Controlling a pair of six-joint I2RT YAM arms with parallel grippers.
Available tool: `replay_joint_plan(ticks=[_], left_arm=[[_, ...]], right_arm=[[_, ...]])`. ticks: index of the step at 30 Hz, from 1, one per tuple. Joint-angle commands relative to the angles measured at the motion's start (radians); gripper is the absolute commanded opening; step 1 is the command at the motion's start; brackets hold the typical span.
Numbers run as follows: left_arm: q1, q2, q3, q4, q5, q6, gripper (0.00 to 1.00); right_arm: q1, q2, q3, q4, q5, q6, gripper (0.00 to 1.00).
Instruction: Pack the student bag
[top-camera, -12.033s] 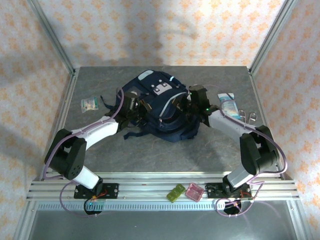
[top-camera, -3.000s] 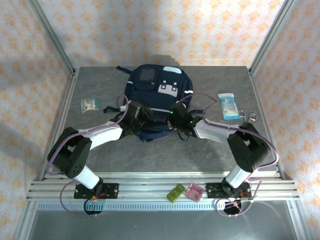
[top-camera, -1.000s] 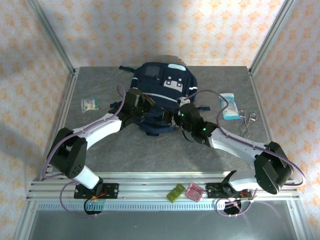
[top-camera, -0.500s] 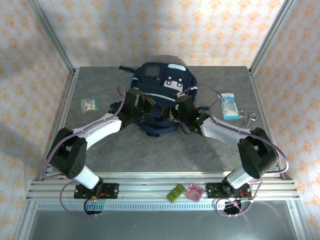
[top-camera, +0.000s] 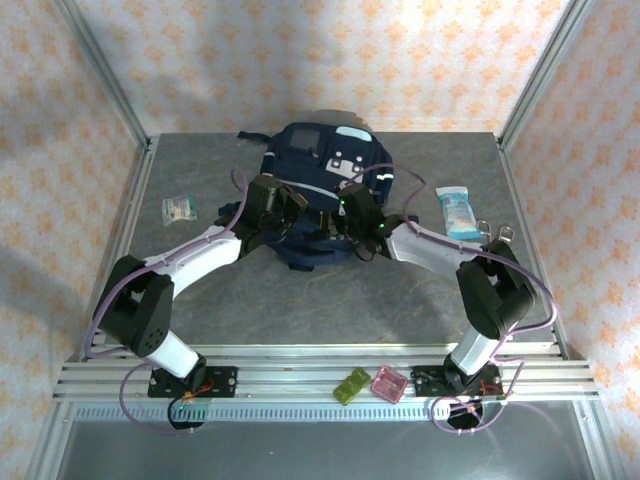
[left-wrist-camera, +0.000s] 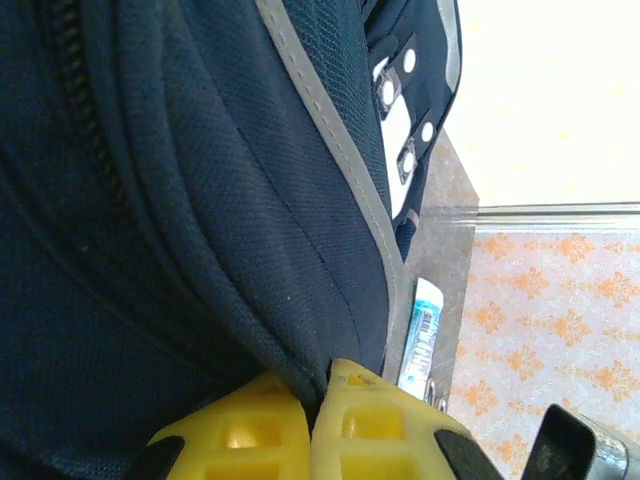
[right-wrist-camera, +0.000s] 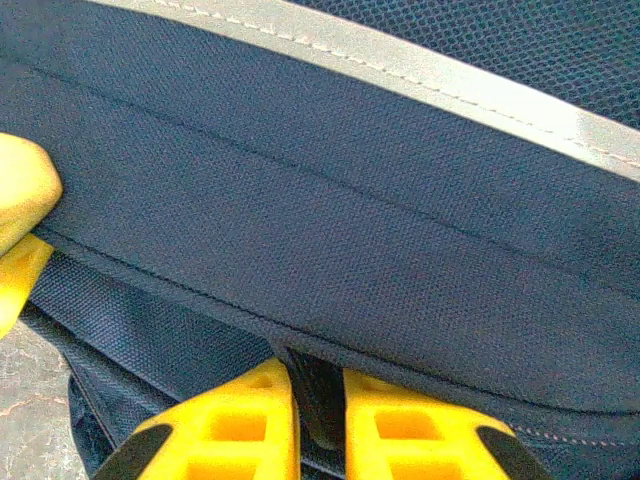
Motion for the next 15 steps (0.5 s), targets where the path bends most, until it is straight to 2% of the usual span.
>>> replay_joint_plan(ticks=[1,3,6,7,10,11,13,15], left_arm=[[-0.020,-0.066,0.039,0.141,0.073,-0.006,0.00],[-0.020,-0.065,0.040,0.141,0.074,-0.006,0.00],[-0.019,-0.063,0.039,0.139,0.076,-0.004,0.00],[-0.020,-0.063,0.039,0.141,0.076,-0.003,0.00],[-0.020,-0.060,0.040,0.141,0.077,-0.003,0.00],[-0.021,-0.060,0.040,0.141,0.077,-0.003,0.00],[-0.020,-0.058,0.039,0.141,0.076,-0.003,0.00],[-0.020,-0.058,0.038,0.141,0.076,-0.002,0.00]], right_arm=[[-0.008,0.035,0.058,0.034,0.051,-0.006,0.11],[-0.008,0.039,0.061,0.036,0.052,-0.003,0.09],[-0.008,0.021,0.051,0.055,0.046,0.008,0.17],[-0.008,0.012,0.046,0.069,0.038,0.007,0.17],[-0.010,0.019,0.067,0.053,0.049,0.009,0.10],[-0.010,0.033,0.089,0.024,0.060,0.012,0.11],[-0.010,0.055,0.122,-0.016,0.078,0.018,0.20],[-0.010,0.069,0.134,-0.032,0.095,0.024,0.23]])
